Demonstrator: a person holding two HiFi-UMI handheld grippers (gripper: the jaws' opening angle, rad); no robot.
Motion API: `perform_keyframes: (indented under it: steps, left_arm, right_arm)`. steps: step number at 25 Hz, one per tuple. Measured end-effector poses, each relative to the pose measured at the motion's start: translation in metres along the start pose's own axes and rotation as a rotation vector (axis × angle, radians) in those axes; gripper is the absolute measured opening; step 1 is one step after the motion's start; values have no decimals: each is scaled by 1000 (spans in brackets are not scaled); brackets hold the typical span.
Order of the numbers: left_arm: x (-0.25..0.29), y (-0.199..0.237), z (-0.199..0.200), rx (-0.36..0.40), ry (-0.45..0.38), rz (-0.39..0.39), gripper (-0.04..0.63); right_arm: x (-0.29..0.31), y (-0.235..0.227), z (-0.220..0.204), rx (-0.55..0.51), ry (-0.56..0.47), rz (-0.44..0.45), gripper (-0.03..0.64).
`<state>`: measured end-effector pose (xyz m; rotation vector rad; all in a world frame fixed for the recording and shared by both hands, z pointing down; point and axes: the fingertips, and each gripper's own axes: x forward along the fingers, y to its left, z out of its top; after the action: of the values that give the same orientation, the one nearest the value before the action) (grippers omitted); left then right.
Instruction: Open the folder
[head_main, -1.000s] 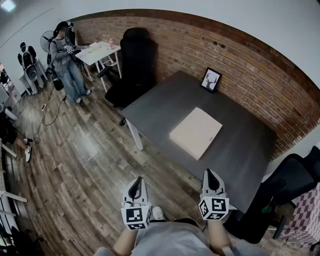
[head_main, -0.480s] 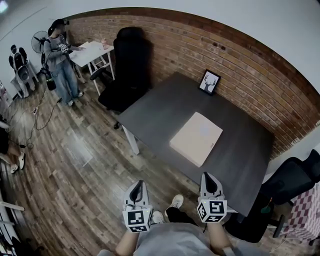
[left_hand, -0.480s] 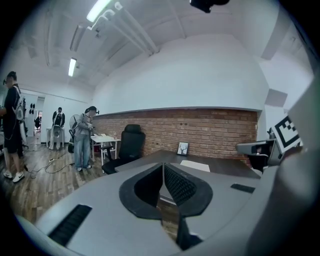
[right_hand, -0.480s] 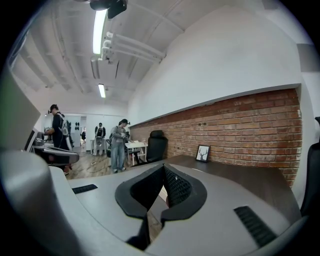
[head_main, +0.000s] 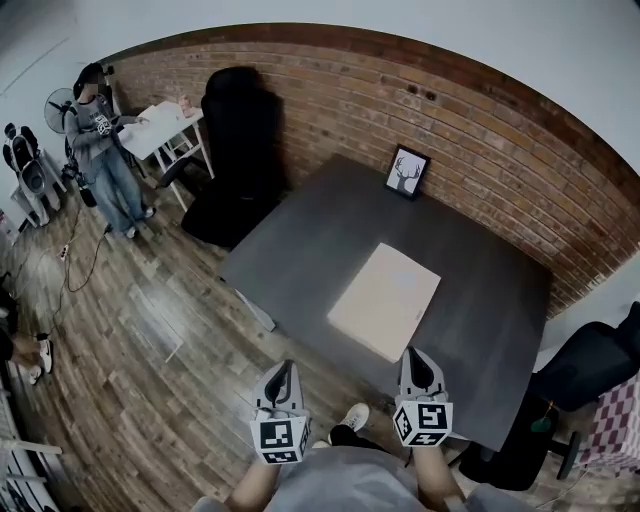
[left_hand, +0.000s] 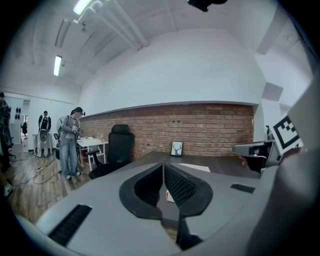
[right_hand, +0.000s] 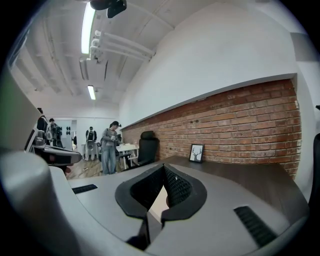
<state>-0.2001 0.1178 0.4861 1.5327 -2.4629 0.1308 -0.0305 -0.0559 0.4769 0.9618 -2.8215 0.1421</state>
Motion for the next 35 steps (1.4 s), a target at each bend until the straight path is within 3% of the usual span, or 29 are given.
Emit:
perform_keyframes:
  steps: [8, 13, 20, 28, 35]
  left_arm:
    - [89, -28, 33, 62, -9, -77, 12]
    - [142, -75, 34, 98, 27, -198, 12]
    - [199, -137, 57, 147, -24, -350, 12]
    - [223, -164, 50, 180, 24, -501, 12]
    - [244, -147, 48, 240, 59, -602, 12]
  right_arm:
    - [51, -60, 13, 35, -11, -68, 0]
    - [66, -103, 3, 85, 19, -125, -1]
    - [70, -156, -5, 125, 32, -220, 0]
    - [52, -177, -22, 169, 78, -362, 0]
    - [57, -162, -30, 226, 82, -461, 0]
